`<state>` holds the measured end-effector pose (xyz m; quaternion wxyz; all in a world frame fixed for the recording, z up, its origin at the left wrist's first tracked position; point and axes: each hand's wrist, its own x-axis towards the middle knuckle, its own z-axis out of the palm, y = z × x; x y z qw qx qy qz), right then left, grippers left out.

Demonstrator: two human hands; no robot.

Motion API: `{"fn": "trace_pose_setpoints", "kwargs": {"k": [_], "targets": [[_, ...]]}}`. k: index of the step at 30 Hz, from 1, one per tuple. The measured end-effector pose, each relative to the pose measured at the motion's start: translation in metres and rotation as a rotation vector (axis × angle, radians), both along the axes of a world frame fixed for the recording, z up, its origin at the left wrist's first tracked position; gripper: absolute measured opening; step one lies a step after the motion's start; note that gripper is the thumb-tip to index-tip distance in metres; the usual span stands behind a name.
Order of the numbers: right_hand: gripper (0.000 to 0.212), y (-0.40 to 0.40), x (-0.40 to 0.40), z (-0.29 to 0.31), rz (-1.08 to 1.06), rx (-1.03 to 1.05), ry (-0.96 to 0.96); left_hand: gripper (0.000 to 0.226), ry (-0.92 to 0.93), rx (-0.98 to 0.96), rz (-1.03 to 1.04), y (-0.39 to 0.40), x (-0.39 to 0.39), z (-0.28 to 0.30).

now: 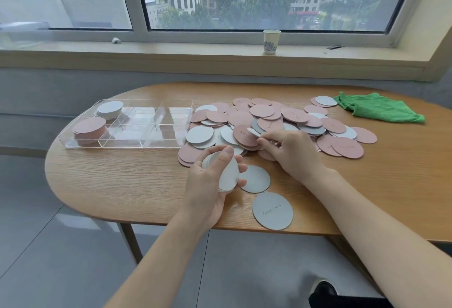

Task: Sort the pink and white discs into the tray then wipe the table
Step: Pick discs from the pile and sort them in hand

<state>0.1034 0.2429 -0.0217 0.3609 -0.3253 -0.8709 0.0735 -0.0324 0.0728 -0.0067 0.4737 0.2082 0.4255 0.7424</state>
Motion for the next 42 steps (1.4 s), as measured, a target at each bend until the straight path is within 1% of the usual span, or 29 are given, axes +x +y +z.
{"fn": "trace_pose_setpoints", "kwargs": {"k": [2,3,6,8,10,12,13,14,16,18,19,20,22,25,27,28,31,34,39,42], "targets": [[0.012,-0.004,0.002,0.002,0.010,0.004,0.126,0.023,-0.002,0.000,-0.001,0.000,0.000,0.000],[0.012,-0.008,0.003,0.006,0.021,-0.041,0.206,0.025,-0.001,0.000,-0.002,0.000,0.000,0.000],[0.011,-0.028,0.004,0.016,0.031,-0.259,0.413,0.031,-0.002,0.008,-0.012,-0.001,0.001,0.002],[0.009,-0.043,0.005,0.018,0.054,-0.347,0.498,0.035,0.006,0.015,-0.012,-0.001,0.002,0.002],[0.008,-0.060,0.005,0.020,0.115,-0.418,0.558,0.033,0.019,0.024,-0.002,-0.001,0.002,0.002],[0.008,-0.076,0.004,0.019,0.202,-0.445,0.585,0.034,0.041,0.048,0.006,-0.001,0.003,0.001],[0.009,-0.083,0.003,0.016,0.245,-0.424,0.582,0.039,0.053,0.058,0.013,-0.001,0.003,0.000],[0.010,-0.090,0.001,0.013,0.281,-0.372,0.563,0.046,0.062,0.064,0.021,-0.001,0.004,0.000],[0.011,-0.099,-0.003,0.004,0.319,-0.252,0.502,0.071,0.063,0.068,0.028,-0.001,0.002,-0.002],[0.012,-0.101,-0.007,-0.004,0.347,-0.223,0.461,0.098,0.052,0.072,0.005,-0.001,-0.001,-0.004],[0.012,-0.100,-0.009,-0.007,0.358,-0.210,0.438,0.104,0.046,0.075,-0.014,-0.001,-0.002,-0.004],[0.012,-0.100,-0.011,-0.009,0.368,-0.184,0.411,0.105,0.035,0.078,-0.030,-0.001,-0.001,-0.004],[0.014,-0.099,-0.013,-0.012,0.391,-0.130,0.356,0.091,-0.013,0.078,-0.038,-0.002,0.001,-0.001],[0.020,-0.097,-0.012,-0.012,0.414,-0.097,0.307,0.057,-0.104,0.091,-0.052,-0.002,0.001,0.000],[0.026,-0.095,-0.009,-0.009,0.396,-0.083,0.284,0.036,-0.101,0.095,-0.070,-0.004,-0.001,-0.001],[0.027,-0.093,-0.008,-0.006,0.382,-0.083,0.286,0.031,-0.086,0.092,-0.078,-0.005,-0.003,-0.001],[0.024,-0.086,-0.006,0.004,0.363,-0.097,0.294,0.031,-0.032,0.081,-0.093,-0.012,-0.010,-0.002],[0.025,-0.075,-0.014,0.012,0.342,-0.128,0.252,0.033,0.017,0.065,-0.057,-0.020,-0.023,0.000],[0.023,-0.050,-0.044,0.012,0.268,-0.183,0.060,0.037,0.093,0.038,-0.029,-0.036,-0.052,0.001],[0.028,-0.036,-0.068,0.015,0.187,-0.200,-0.048,0.042,0.120,0.042,-0.038,-0.043,-0.062,0.001]]}}
